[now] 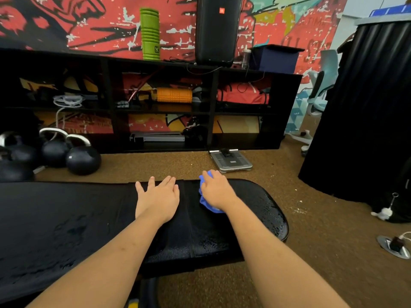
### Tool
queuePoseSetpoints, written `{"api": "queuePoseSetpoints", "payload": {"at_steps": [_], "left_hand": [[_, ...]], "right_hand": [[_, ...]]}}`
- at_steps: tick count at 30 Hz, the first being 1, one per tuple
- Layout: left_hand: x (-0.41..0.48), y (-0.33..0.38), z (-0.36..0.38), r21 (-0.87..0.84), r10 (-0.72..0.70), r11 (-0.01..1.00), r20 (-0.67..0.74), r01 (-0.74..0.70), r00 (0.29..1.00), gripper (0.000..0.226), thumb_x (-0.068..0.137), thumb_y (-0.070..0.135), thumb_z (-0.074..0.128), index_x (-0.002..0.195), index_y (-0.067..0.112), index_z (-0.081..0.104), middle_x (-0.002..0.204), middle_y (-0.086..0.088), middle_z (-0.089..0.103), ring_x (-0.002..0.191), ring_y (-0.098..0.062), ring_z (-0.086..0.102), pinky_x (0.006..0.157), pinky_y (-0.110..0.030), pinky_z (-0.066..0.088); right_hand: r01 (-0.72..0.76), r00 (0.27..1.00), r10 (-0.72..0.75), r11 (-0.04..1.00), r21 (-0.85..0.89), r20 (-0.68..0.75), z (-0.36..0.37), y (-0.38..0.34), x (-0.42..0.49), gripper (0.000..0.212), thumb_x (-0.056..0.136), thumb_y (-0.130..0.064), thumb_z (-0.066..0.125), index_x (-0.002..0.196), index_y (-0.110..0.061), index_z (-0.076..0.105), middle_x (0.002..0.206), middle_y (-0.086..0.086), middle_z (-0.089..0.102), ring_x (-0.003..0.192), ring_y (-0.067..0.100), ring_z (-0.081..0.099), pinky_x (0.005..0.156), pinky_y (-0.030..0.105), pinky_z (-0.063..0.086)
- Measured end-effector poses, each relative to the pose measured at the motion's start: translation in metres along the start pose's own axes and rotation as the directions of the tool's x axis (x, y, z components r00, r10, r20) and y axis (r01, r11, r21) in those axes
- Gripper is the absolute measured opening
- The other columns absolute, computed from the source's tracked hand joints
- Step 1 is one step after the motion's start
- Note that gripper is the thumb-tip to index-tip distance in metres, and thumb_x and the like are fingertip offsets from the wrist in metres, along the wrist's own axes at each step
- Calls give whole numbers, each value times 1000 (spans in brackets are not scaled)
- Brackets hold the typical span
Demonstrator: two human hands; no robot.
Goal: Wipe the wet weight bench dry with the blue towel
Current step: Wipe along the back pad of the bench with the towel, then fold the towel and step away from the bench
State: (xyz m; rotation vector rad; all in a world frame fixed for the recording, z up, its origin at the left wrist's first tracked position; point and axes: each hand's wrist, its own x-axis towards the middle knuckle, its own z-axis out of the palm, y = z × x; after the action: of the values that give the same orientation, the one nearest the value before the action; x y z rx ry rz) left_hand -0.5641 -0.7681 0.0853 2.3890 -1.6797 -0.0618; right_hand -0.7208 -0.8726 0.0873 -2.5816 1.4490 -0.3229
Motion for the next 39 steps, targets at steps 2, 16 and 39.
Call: {"api": "queuePoseSetpoints", "payload": {"at_steps": [2,16,39], "left_hand": [[0,1,0,-8,-2,1000,-3,2,1000,54,105,44,12,157,32,19,163,16,17,153,-27,8,119,-61,-1],[9,-6,-6,-5,15,1000,166,-14,986,58,103,52,7,158,34,4,166,14,1,153,-29,-7,118,-61,-10],[-49,-1,-171,-900,-242,149,369,410,897,16,80,23,72,87,9,74,88,-19,72,78,-23,63,74,-44,53]], "right_hand": [[32,999,-33,997,72,11,5,-11,-15,50,102,-26,33,149,-11,31,155,17,24,140,37,28,115,44,26],[209,951,-284,882,424,122,-24,7,-136,69,95,-28,50,155,-39,16,159,-25,0,145,-8,-3,118,19,12],[-347,936,57,315,883,348,-164,-134,-98,42,83,-38,75,120,-37,54,100,2,72,91,13,70,84,34,54]]}}
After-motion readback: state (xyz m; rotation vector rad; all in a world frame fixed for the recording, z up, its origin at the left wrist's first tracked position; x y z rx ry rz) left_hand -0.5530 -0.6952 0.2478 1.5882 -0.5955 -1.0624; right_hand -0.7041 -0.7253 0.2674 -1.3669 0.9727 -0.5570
